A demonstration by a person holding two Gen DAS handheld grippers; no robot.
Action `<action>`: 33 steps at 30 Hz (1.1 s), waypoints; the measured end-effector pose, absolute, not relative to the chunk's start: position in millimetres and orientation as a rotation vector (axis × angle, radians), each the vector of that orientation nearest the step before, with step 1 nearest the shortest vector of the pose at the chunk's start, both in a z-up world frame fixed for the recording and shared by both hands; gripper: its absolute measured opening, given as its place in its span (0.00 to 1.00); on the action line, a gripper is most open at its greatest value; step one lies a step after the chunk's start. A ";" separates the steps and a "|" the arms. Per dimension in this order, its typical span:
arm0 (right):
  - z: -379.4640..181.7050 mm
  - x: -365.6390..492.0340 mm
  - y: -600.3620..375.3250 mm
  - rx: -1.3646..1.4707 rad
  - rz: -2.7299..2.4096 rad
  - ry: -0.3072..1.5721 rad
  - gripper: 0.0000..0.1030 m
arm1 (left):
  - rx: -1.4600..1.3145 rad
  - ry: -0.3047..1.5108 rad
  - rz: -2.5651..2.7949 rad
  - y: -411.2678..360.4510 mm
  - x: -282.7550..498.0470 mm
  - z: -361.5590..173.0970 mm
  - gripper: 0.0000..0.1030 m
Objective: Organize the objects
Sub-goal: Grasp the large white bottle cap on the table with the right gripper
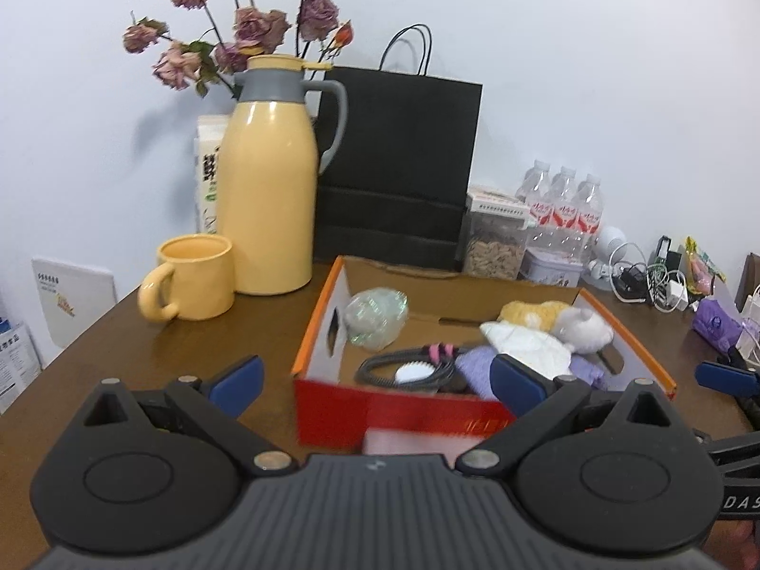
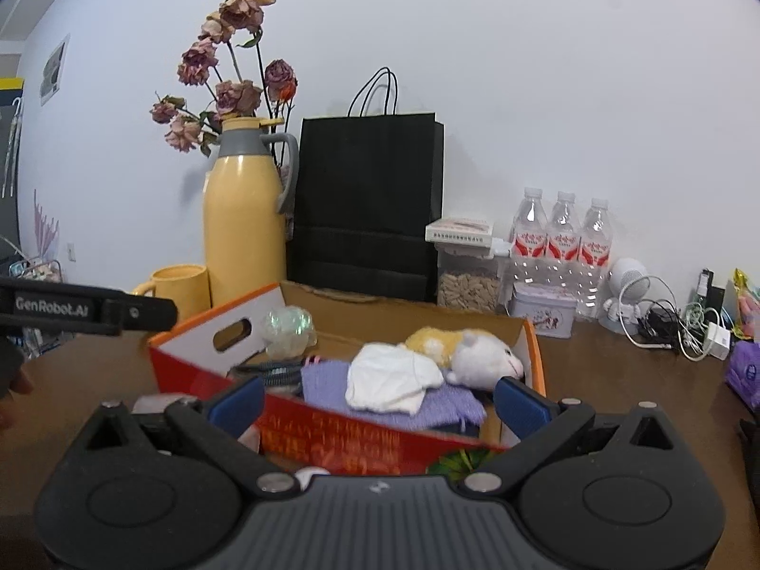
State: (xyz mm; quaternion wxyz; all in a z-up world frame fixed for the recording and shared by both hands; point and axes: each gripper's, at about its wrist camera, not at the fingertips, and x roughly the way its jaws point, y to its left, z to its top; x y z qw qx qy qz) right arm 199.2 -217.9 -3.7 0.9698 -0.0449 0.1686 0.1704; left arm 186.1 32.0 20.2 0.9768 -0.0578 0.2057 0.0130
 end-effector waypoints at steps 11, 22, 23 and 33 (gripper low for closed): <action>-24.7 173.4 -225.3 -0.123 0.340 0.414 1.00 | -0.093 0.462 0.043 41.1 154.3 7.3 1.00; -42.0 178.1 -220.9 -0.167 0.347 0.492 1.00 | -0.092 0.521 0.037 48.9 145.5 -8.5 1.00; -42.7 181.0 -217.7 -0.177 0.348 0.499 1.00 | -0.093 0.523 0.037 48.9 145.5 -9.2 1.00; -54.7 225.0 -193.6 -0.214 0.356 0.556 0.68 | -0.106 0.524 0.044 53.5 143.7 -9.8 1.00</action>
